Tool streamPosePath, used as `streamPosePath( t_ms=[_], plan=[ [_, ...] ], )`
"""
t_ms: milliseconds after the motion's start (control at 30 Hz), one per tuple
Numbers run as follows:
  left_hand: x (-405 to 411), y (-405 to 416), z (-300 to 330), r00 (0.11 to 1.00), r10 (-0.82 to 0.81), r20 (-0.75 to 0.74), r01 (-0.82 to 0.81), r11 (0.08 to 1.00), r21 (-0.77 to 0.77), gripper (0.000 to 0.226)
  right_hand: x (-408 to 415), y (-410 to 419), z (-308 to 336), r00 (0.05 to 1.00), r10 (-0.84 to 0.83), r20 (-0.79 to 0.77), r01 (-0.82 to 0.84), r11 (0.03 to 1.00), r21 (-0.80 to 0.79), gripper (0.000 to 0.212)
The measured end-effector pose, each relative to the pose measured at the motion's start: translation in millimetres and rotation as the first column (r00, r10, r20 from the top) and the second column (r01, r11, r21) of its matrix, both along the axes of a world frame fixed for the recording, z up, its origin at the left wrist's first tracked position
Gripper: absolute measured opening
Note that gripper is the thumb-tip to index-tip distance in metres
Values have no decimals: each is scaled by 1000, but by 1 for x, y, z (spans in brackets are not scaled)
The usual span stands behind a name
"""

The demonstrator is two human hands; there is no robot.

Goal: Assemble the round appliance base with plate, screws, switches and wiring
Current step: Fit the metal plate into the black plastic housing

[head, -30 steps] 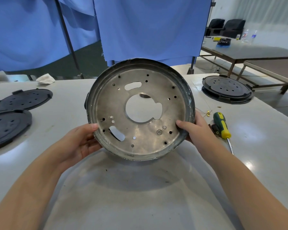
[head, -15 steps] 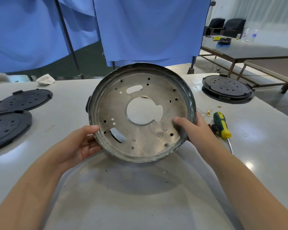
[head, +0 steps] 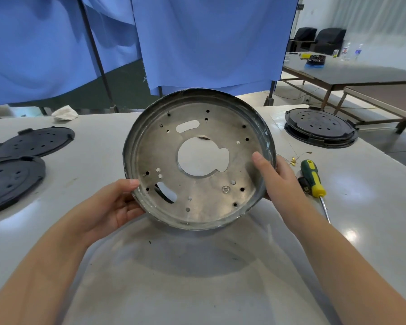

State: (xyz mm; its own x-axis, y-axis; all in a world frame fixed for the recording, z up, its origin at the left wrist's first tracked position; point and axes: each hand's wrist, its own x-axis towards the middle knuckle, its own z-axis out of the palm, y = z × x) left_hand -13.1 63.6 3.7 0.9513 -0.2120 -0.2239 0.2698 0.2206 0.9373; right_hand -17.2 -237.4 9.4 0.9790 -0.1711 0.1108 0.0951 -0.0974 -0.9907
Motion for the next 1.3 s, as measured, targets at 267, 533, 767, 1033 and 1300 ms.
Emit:
streamPosePath(
  t_ms=[267,533,767,1033,1300],
  plan=[
    [4,7,-5,996,-24,88,19,998,59,32,2,-1,-5,996,-22,81,23,1000,-21,14],
    [2,3,-4,994,-30,109,29,1000,9,24,2,-1,-5,996,-13,85,14,1000,-9,15],
    [2,4,-4,994,-25,103,25,1000,0,39,2,0,-6,996,-5,94,5,1000,-1,21],
    [0,4,-1,993,-24,114,25,1000,-14,47,3,0,-5,996,-2,86,-1,1000,29,16],
    [3,0,2,997,-16,74,16,1000,12,52,3,-1,-2,1000,9,-16,-6,991,135,21]
  ],
)
